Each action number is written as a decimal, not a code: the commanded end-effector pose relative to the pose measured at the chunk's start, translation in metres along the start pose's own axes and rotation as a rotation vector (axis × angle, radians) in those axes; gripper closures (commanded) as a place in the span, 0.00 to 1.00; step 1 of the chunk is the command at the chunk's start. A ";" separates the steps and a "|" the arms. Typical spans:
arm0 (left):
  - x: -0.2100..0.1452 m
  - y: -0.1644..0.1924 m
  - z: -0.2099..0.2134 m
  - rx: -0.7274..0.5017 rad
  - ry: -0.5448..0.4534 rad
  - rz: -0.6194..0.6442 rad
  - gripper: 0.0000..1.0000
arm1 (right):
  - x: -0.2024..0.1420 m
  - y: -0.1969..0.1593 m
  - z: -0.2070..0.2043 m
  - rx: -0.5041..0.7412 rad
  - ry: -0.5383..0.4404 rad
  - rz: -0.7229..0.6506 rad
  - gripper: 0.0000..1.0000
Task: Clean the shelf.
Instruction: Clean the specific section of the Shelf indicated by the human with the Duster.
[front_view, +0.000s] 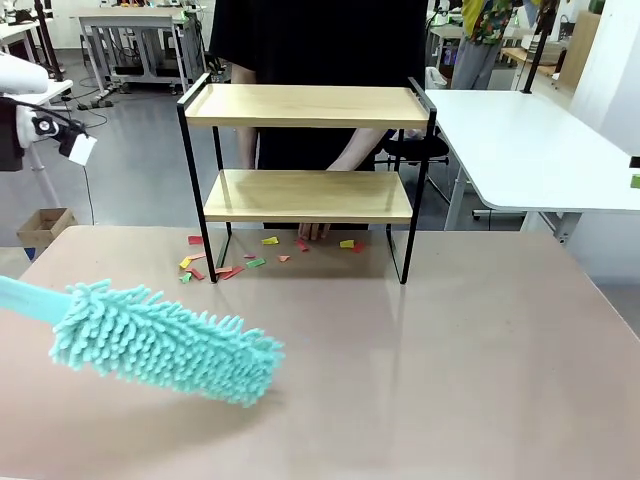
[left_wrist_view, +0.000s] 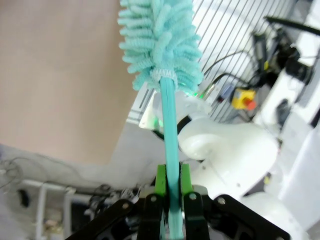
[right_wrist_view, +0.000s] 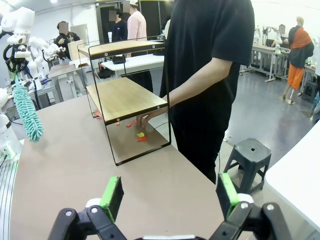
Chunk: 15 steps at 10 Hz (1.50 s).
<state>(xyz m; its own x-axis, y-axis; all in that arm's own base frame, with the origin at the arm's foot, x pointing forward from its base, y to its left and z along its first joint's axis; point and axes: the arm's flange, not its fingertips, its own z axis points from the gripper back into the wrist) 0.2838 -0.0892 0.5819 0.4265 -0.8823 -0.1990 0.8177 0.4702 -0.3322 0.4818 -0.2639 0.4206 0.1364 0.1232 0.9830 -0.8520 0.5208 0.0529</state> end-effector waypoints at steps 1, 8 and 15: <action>0.017 -0.012 0.001 -0.082 -0.149 0.022 0.87 | 0.003 0.001 0.000 -0.001 -0.002 0.005 0.00; 0.146 -0.084 -0.036 -0.136 -0.487 0.519 0.87 | 0.003 0.001 0.000 -0.001 -0.002 0.005 0.00; 0.197 -0.100 -0.046 -0.137 -0.588 0.671 0.87 | 0.003 0.001 0.000 -0.001 -0.002 0.005 0.00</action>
<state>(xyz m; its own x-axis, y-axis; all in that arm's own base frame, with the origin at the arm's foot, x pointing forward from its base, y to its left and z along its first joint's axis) 0.2646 -0.2922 0.5313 0.9193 -0.3825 0.0930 0.3839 0.8189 -0.4266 0.4817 -0.2641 0.4207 0.1362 0.1233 0.9830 -0.8518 0.5212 0.0527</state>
